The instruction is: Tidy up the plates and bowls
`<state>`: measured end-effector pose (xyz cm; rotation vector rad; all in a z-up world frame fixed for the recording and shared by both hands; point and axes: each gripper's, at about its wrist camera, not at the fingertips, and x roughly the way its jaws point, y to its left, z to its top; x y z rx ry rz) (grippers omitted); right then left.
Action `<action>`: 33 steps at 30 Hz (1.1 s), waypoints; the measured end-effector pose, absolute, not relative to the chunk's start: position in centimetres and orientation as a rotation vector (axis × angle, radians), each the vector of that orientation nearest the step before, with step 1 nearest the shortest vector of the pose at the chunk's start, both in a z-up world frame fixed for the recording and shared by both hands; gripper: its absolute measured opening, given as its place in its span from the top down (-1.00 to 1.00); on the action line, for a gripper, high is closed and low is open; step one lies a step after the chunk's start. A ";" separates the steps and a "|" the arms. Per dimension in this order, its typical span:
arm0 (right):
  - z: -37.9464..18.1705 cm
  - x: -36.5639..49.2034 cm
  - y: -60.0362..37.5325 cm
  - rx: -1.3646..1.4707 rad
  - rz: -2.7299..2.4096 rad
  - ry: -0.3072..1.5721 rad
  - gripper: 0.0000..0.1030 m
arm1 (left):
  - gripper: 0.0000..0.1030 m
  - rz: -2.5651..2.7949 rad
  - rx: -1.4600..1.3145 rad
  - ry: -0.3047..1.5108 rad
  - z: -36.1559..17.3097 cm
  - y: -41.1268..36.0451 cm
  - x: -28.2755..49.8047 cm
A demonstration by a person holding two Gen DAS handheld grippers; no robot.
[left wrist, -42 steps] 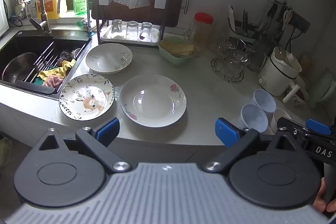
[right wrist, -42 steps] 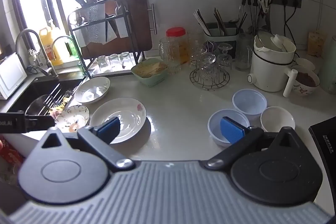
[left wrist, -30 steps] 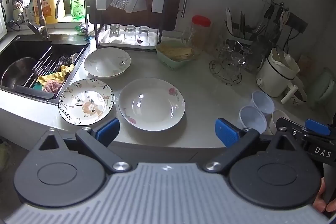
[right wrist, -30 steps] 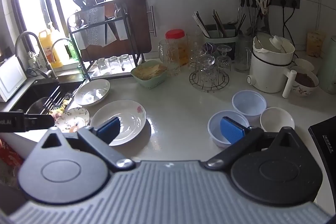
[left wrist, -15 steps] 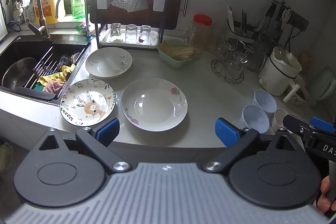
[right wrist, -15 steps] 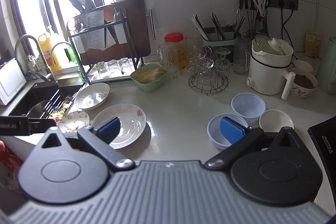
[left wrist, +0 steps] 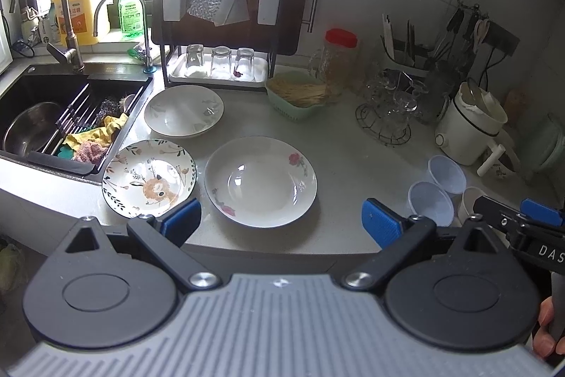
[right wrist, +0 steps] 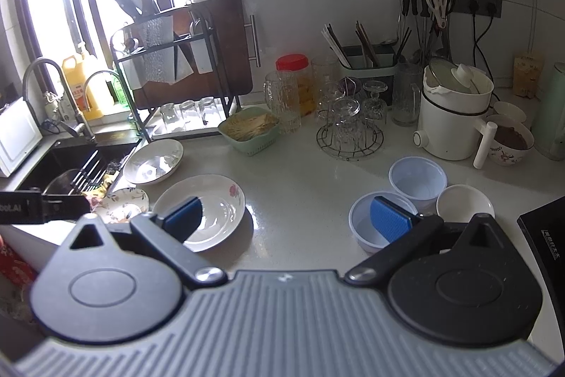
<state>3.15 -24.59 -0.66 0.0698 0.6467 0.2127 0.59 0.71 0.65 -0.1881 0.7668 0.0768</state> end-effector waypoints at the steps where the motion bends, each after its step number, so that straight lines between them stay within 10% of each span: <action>1: -0.7 3.1 -24.6 0.070 0.214 0.646 -1.00 | -0.93 0.076 -0.188 0.767 0.7 0.7 0.7; 33: -1.3 4.8 -23.5 0.064 0.212 0.664 -1.00 | -0.93 0.070 -0.171 0.770 1.4 1.4 2.4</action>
